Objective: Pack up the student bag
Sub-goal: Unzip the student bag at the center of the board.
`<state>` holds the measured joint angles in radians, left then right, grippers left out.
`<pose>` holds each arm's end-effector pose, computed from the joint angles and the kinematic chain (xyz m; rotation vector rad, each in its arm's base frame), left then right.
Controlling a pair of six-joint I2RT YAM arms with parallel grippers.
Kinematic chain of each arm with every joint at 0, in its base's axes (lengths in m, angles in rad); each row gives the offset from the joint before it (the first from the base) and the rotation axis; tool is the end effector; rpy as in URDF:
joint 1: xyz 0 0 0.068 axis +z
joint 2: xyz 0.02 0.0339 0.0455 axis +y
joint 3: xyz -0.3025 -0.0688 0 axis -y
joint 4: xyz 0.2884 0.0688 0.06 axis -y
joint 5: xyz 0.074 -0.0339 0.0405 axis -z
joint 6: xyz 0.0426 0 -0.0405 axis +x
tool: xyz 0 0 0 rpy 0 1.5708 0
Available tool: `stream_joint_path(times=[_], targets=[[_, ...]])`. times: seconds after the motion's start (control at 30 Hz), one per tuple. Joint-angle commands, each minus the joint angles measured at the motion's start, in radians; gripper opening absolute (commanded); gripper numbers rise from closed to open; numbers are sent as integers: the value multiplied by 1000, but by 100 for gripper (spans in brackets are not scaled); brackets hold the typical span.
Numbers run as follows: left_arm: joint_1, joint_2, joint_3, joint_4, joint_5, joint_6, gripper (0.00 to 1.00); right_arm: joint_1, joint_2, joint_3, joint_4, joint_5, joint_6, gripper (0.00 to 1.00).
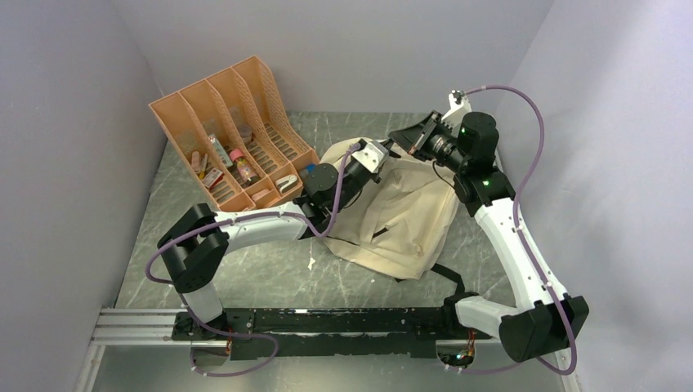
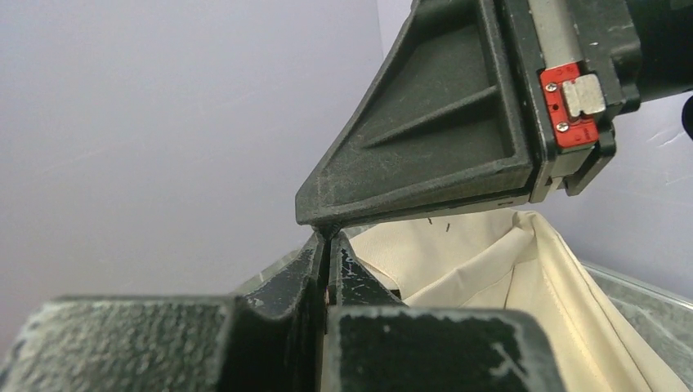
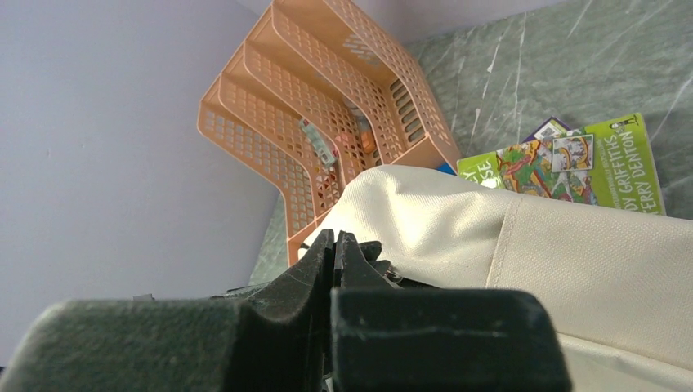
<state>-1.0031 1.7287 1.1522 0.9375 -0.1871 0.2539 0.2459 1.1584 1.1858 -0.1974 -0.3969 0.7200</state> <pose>0.2489 -0.3755 0.3463 0.5847 1.0867 -0.5404 0.2841 0.0883 0.4394 0.1276 1.8426 1.0372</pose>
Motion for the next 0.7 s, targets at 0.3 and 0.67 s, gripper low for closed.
stream_joint_path(times=[0.3,0.67], targets=[[22,-28,6,-14,106,-92,5,3,-139,-68,-62,275,-69,45],[91,-38,-8,11,214,-236,5,3,-293,-323,55,388,-228,54]])
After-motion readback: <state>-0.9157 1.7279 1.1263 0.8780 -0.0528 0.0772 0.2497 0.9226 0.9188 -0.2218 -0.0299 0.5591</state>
